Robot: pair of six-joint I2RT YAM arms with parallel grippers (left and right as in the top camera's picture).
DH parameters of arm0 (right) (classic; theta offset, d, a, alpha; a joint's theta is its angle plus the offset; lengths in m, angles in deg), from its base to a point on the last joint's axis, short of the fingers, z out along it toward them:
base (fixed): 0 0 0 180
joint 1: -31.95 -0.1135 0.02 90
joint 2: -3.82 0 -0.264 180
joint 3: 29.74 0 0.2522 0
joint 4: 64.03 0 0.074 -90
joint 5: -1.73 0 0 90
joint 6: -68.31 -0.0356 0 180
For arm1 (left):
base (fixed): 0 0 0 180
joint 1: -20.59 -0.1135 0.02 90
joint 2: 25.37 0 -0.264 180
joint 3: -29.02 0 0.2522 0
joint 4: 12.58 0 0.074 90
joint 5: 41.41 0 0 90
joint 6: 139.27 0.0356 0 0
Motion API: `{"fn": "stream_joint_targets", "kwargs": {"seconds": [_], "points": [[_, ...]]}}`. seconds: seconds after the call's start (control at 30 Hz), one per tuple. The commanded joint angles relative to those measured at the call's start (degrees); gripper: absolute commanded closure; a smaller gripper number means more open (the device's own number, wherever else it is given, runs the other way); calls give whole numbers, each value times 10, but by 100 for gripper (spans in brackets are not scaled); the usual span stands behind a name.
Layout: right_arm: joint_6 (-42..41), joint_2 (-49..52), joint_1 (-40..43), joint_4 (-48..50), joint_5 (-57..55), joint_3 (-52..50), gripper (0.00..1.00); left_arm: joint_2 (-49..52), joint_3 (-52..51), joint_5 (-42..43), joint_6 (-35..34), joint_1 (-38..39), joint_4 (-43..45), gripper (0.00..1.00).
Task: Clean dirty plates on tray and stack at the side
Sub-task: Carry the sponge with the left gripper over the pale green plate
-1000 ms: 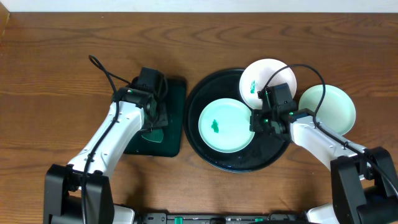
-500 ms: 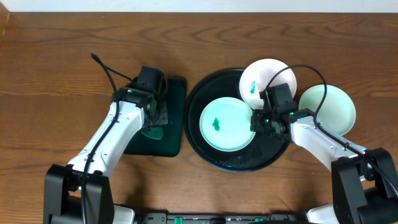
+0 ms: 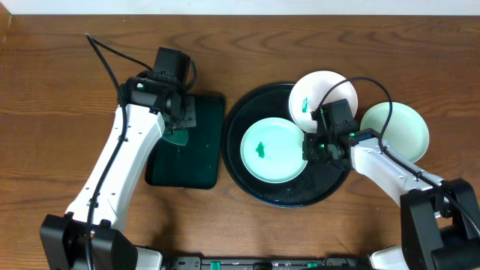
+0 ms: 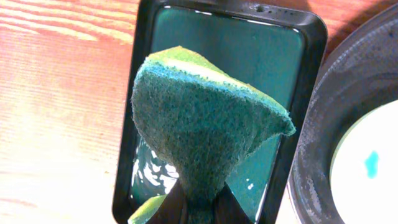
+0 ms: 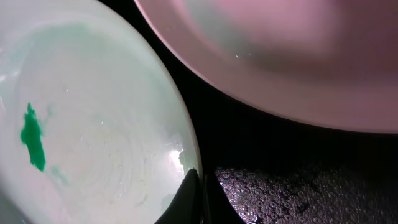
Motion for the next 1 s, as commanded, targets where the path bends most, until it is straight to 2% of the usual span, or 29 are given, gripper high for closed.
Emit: {"fn": "stream_joint_targets", "kwargs": {"seconds": [0.0,0.8,0.97], "points": [[27,-10,-9,-2,7,14,99,2,8,-11,7,-2,-10,93],[37,-9,-34,6,3,13,99,42,2,-30,-9,14,6,93],[37,-9,-34,6,3,13,99,42,3,-29,-36,14,16,93]]}}
